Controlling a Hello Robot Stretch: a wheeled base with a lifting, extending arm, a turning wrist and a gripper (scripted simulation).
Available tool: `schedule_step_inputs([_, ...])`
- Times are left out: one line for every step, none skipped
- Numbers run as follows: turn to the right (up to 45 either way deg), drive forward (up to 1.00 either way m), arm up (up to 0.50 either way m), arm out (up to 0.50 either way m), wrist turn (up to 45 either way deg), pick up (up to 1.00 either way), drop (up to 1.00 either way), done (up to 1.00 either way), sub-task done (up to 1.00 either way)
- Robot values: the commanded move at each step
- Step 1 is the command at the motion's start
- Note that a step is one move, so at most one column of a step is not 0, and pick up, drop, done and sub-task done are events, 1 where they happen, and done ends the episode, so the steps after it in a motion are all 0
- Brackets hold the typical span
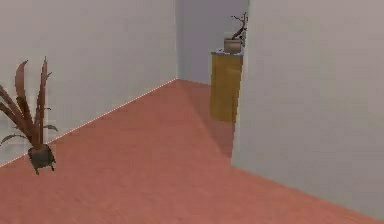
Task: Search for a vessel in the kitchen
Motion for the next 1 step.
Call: schedule_step_inputs([0.0,1.00,0.00,0.00,0.0,0.00,0.00,0.00,0.00])
